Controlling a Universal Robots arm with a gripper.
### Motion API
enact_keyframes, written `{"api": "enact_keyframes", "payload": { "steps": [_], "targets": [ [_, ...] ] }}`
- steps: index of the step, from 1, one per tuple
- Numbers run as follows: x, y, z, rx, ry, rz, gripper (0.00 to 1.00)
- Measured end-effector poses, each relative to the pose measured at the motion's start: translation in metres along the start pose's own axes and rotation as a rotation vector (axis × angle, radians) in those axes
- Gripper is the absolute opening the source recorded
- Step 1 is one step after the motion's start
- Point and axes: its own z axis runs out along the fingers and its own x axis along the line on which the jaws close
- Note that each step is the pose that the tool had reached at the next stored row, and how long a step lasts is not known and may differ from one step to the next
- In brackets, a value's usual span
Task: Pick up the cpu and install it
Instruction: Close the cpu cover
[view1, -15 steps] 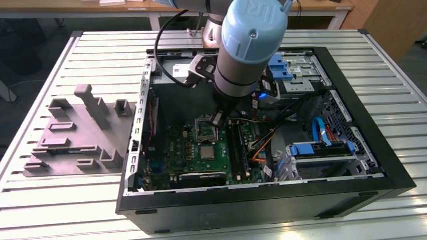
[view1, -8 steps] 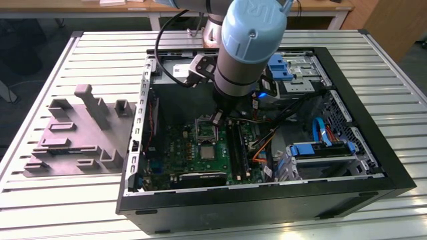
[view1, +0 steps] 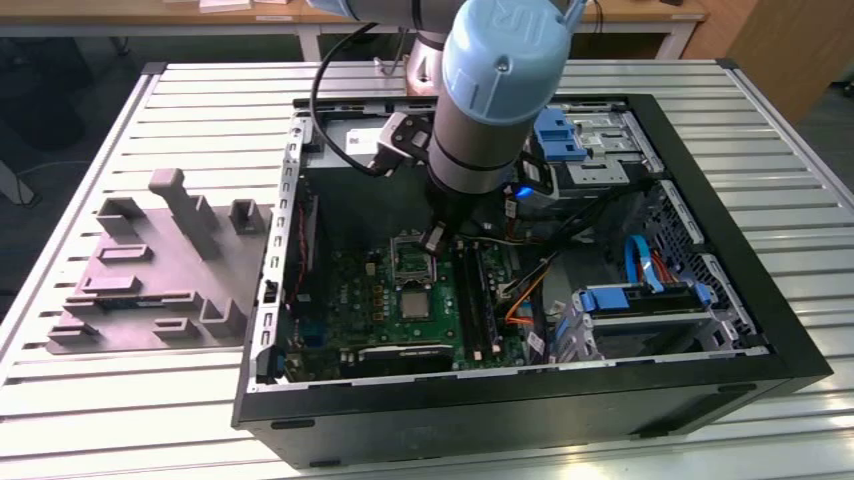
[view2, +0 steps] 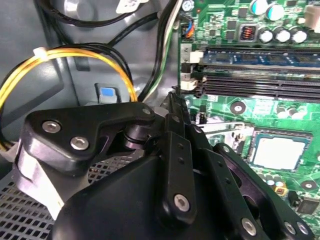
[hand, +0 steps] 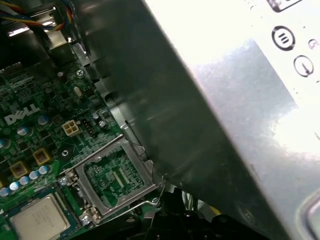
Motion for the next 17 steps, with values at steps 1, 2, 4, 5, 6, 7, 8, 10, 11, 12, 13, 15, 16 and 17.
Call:
{"api": "enact_keyframes", "payload": {
  "steps": [1,2,4,5,6,7,8,10,11,12,13,15,16,17],
  "targets": [
    [0.0000,0.0000,0.0000,0.0013,0.0022,0.000,0.11],
    [-0.0001,0.0001,-0.0002,0.0022,0.0036,0.000,0.11],
    [-0.0004,0.0005,-0.0013,0.0035,0.0058,0.000,0.11],
    [-0.0007,0.0007,-0.0020,0.0042,0.0068,0.000,0.11],
    [-0.0010,0.0009,-0.0026,0.0051,0.0081,0.001,0.11],
    [-0.0012,0.0011,-0.0030,0.0068,0.0106,0.001,0.11],
    [-0.0013,0.0013,-0.0033,0.0099,0.0154,0.001,0.11],
    [-0.0017,0.0015,-0.0039,0.0161,0.0256,0.002,0.11],
    [-0.0019,0.0017,-0.0044,0.0183,0.0292,0.002,0.11],
    [-0.0022,0.0020,-0.0049,0.0201,0.0319,0.002,0.11],
    [-0.0024,0.0023,-0.0055,0.0214,0.0340,0.002,0.11],
    [-0.0028,0.0029,-0.0068,0.0235,0.0375,0.002,0.11],
    [-0.0031,0.0032,-0.0076,0.0243,0.0388,0.002,0.11],
    [-0.0034,0.0035,-0.0084,0.0250,0.0399,0.002,0.11]
  ]
}}
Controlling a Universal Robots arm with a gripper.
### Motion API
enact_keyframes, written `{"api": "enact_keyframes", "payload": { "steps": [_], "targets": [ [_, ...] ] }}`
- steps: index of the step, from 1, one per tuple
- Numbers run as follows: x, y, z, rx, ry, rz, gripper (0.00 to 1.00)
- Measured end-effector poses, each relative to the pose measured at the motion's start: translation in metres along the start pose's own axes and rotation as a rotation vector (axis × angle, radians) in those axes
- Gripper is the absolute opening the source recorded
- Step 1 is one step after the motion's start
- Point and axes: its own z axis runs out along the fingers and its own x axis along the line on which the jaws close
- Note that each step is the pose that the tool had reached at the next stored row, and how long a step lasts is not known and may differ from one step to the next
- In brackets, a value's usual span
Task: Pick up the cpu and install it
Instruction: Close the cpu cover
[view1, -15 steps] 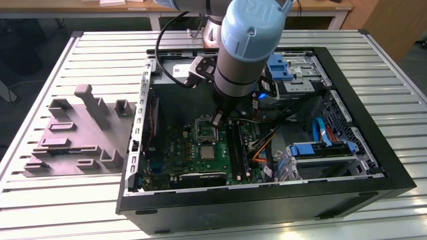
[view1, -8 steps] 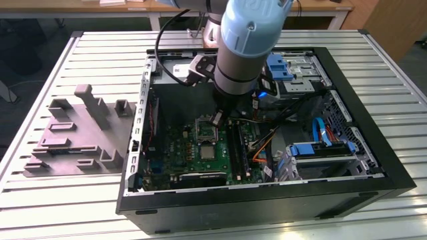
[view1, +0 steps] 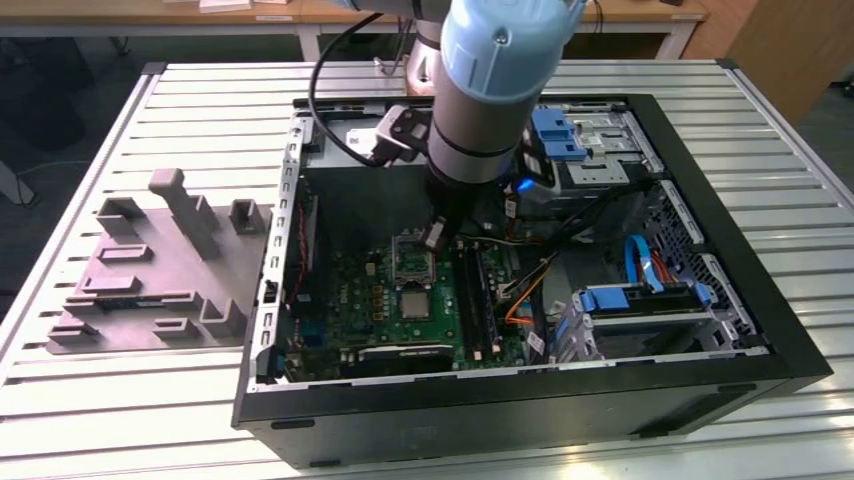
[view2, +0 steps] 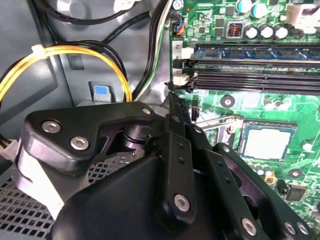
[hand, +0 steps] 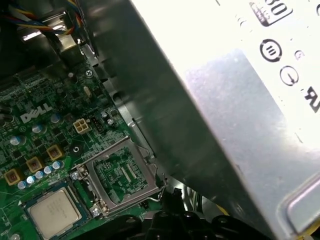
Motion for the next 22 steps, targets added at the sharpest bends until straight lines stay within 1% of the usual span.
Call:
{"api": "enact_keyframes", "payload": {
  "steps": [8,14,21,22],
  "targets": [
    [-0.0007,0.0022,-0.0047,0.0048,0.0075,0.000,0.11],
    [-0.0012,0.0037,-0.0077,0.0125,0.0198,0.001,0.11],
    [-0.0023,0.0049,-0.0121,0.0169,0.0264,0.001,0.11],
    [-0.0023,0.0051,-0.0124,0.0182,0.0286,0.002,0.11]
  ]
}}
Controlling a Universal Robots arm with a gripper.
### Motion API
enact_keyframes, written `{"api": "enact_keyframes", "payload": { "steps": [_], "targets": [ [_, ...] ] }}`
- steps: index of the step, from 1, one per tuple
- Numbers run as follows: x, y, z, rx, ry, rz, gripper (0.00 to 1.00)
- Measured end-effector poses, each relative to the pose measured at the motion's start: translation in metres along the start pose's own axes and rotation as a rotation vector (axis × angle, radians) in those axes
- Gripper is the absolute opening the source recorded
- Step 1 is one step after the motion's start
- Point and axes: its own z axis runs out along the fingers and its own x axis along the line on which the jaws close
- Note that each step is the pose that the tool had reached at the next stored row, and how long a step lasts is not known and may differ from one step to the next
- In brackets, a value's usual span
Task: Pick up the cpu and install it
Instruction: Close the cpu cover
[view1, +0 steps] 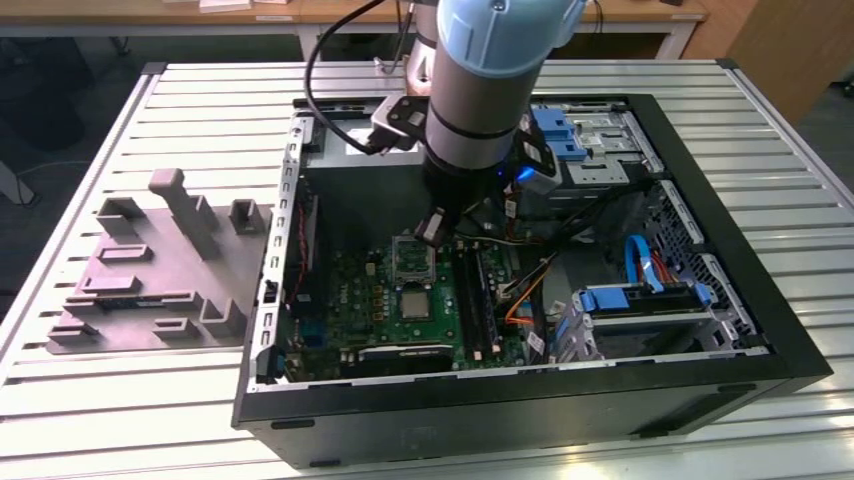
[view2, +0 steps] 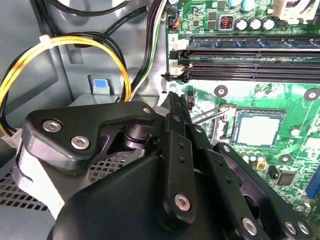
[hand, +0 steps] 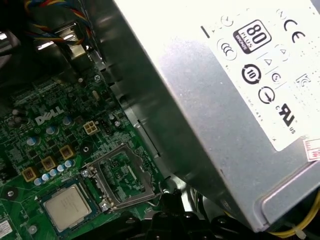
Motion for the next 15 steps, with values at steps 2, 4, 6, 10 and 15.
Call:
{"api": "enact_keyframes", "payload": {
  "steps": [2,4,6,10,15],
  "targets": [
    [0.0001,0.0003,-0.0006,0.0039,0.0065,0.000,0.11],
    [0.0001,0.0005,-0.0017,0.0070,0.0114,0.000,0.11],
    [-0.0001,0.0008,-0.0030,0.0090,0.0147,0.000,0.11],
    [-0.0005,0.0014,-0.0059,0.0139,0.0223,0.001,0.11],
    [-0.0007,0.0017,-0.0075,0.0268,0.0428,0.002,0.11]
  ]
}}
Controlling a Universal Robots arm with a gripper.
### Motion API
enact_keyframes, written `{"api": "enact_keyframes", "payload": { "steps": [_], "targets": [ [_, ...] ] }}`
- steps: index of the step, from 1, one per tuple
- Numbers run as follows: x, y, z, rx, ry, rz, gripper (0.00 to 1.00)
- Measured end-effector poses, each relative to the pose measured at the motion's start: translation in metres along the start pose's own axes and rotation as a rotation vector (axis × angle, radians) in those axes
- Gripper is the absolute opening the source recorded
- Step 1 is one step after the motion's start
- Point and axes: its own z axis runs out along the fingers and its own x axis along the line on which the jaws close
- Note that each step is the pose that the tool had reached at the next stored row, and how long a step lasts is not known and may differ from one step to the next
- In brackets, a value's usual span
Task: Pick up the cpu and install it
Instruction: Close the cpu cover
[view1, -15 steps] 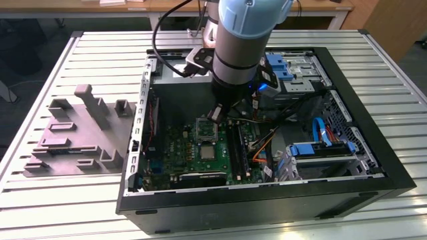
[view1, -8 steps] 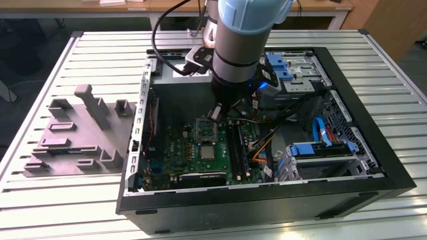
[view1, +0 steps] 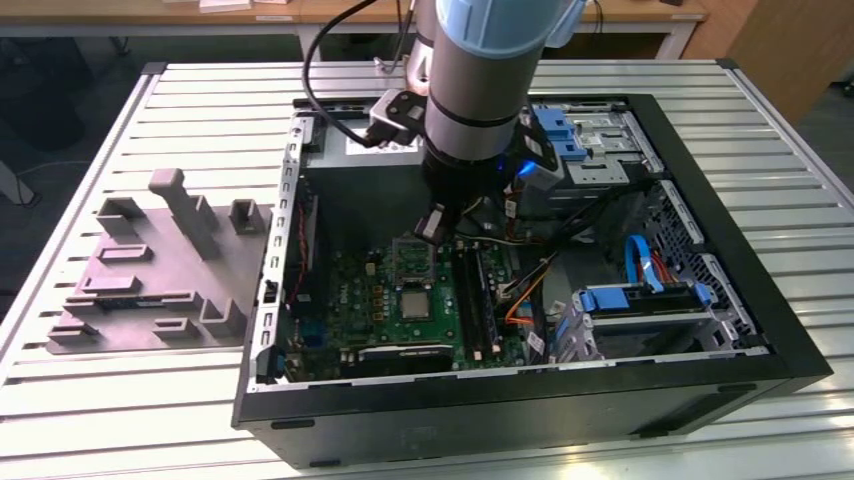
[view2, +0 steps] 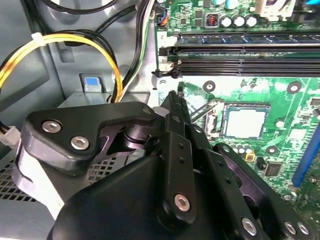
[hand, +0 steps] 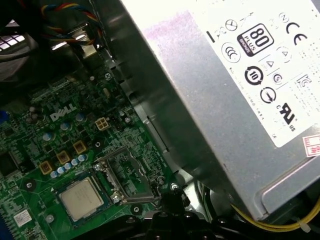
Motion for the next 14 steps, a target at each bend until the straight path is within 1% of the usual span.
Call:
{"api": "enact_keyframes", "payload": {
  "steps": [2,8,11,14],
  "targets": [
    [-0.0002,0.0001,-0.0008,0.0041,0.0066,0.000,0.11],
    [-0.0009,0.0013,-0.0032,0.0128,0.0217,-0.004,0.11],
    [-0.0008,0.0019,-0.0039,0.0143,0.0256,-0.012,0.11],
    [-0.0010,0.0023,-0.0047,0.0143,0.0258,-0.013,0.11]
  ]
}}
